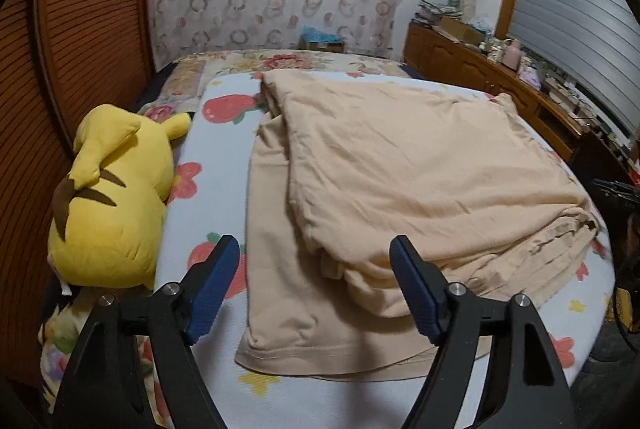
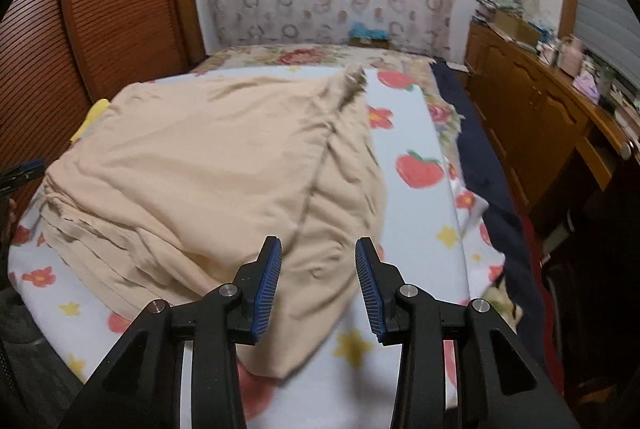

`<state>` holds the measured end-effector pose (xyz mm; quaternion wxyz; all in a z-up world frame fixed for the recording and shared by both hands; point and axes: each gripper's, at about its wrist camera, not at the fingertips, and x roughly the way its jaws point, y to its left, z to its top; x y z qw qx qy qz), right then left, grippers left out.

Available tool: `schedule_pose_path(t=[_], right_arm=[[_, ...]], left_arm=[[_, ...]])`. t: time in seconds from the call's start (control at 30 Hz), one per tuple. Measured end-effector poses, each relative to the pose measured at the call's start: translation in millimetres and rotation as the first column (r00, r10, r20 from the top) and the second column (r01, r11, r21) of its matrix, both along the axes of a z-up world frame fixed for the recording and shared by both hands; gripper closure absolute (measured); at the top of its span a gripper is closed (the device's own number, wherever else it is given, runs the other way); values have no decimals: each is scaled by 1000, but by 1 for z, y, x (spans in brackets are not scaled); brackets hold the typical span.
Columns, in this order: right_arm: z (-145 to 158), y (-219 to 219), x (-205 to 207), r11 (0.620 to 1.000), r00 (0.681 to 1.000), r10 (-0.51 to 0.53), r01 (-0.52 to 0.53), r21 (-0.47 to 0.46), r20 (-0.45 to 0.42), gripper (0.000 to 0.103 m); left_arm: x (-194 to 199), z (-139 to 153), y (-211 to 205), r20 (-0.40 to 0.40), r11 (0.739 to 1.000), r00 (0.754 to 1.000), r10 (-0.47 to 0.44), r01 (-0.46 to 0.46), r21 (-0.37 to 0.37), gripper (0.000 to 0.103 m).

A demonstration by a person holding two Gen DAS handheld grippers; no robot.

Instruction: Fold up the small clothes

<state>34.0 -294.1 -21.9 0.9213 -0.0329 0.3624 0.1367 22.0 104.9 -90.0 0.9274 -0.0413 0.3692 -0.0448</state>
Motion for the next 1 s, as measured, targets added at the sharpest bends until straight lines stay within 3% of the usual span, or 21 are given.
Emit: schedule_pose_path(t=[0.5,0.6,0.63,0.67,0.77,1.0], right_arm=[[-19,-7,0,999,998,-25,27,25,-59,63],[-23,-4,-1,1000,998,-10,10,2,-68,77],[-25,-3,-1,1000,997,-4,4,-3,-73,97],[-26,-3,-2,1000,997,9,-10,-9,-75,103],[-20,-7,-12,998,999,23,-25,-51,-48,103],[-2,-34,-26,994,999,-53,52,-97,-3,103]], left_arm=[[1,-15,1,-31,999,999,36,-36,5,25],[3,-17,2,-42,999,999,35,-35,7,25],[3,-18,1,-44,999,998,34,-34,9,25],[3,-19,1,-46,999,998,34,-33,11,25],[3,-21,0,-54,999,998,32,-31,26,25],[8,-29,0,-72,999,997,41,-39,32,25]])
